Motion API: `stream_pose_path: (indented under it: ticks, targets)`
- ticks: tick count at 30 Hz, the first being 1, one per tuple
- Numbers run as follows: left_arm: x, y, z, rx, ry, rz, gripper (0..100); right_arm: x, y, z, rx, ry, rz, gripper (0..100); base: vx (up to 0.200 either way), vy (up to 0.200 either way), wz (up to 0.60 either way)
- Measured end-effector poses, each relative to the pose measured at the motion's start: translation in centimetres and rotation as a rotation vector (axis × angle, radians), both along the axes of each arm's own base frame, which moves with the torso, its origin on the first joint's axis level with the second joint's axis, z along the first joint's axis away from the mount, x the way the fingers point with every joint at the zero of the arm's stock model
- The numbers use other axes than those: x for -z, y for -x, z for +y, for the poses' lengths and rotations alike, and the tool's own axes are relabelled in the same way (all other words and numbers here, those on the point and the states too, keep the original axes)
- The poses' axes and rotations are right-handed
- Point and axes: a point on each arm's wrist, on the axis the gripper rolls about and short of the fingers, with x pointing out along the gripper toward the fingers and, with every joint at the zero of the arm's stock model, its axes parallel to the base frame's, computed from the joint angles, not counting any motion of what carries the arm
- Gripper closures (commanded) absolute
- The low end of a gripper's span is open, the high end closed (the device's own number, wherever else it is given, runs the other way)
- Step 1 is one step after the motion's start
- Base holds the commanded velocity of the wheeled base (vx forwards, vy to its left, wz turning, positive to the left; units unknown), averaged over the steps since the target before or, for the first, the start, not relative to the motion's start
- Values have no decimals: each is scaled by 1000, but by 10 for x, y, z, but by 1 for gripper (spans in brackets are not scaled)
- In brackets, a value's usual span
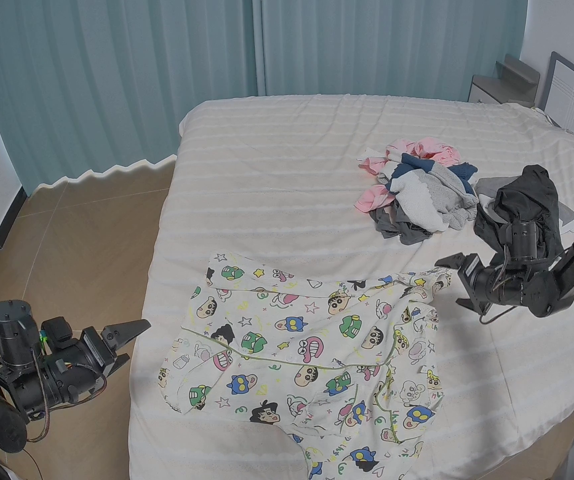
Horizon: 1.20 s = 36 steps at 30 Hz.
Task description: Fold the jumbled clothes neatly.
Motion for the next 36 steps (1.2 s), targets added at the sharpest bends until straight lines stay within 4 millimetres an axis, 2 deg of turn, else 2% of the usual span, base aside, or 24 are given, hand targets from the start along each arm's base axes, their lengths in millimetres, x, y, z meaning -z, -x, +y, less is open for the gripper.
stream_pose_path:
  ticks: [4,10,14,21,30,36]
  targets:
    - [-4,11,2,10,50,16,0,15,27,7,-72,60,53,0,0,0,0]
    - [-7,22,9,11,100,59,0,34,60,33,-177,101,40,0,0,0,0]
    - [-9,28,18,61,170,82,0,46,73,43,-196,116,78,0,0,0,0]
    - [-12,34,33,53,242,89,0,67,80,46,-165,117,159,0,0,0,0]
    - [-12,35,36,34,260,94,0,80,81,30,-107,121,173,0,0,0,0]
    - [-13,35,36,33,262,94,0,86,80,30,-105,115,145,0,0,0,0]
